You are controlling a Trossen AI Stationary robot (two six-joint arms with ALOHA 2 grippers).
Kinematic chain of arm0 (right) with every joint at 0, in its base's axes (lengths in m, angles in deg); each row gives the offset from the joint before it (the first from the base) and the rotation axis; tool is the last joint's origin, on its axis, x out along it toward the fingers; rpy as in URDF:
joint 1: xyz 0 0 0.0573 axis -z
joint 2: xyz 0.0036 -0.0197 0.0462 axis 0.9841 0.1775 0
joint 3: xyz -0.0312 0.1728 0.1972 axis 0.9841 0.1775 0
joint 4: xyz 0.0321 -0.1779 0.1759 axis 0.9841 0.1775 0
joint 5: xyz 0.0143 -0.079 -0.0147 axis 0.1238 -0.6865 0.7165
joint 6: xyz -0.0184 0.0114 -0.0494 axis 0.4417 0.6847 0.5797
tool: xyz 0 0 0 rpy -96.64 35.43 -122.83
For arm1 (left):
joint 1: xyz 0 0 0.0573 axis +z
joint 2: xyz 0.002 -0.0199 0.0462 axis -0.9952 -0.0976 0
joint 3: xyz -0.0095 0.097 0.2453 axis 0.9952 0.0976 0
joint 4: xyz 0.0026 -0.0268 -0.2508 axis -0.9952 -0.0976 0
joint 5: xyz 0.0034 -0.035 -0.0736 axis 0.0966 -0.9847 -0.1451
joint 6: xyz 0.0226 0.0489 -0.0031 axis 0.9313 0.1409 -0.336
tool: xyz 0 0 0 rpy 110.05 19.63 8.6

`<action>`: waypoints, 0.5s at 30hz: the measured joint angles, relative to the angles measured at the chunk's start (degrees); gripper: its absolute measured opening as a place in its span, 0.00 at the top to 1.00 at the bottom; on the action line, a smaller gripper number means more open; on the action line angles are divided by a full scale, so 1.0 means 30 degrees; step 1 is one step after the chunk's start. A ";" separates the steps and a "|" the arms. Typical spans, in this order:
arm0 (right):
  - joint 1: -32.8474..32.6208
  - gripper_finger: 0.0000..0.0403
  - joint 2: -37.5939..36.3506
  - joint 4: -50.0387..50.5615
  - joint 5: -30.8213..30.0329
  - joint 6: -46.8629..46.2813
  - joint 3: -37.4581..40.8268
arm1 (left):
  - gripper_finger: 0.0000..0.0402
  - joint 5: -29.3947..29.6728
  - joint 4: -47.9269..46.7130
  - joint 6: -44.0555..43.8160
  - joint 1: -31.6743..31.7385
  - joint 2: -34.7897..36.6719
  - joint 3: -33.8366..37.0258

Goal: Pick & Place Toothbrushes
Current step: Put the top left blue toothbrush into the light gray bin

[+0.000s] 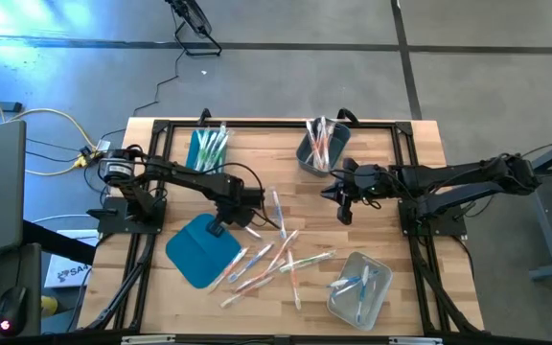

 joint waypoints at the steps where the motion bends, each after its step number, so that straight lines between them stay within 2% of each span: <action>1: 0.0006 0.92 -0.0036 0.0009 0.0000 -0.0001 0.0000 | 1.00 0.0034 -0.0542 0.0148 0.0000 0.0007 -0.0121; 9: 0.0000 0.92 -0.0099 0.0025 -0.0011 -0.1097 0.0000 | 0.99 -0.0260 -0.3506 0.0938 0.0898 0.0830 -0.1354; 15: 0.0000 0.92 -0.0099 -0.0058 -0.0022 -0.1654 0.0000 | 1.00 -0.1782 -0.3057 0.0931 0.2651 0.1733 -0.0881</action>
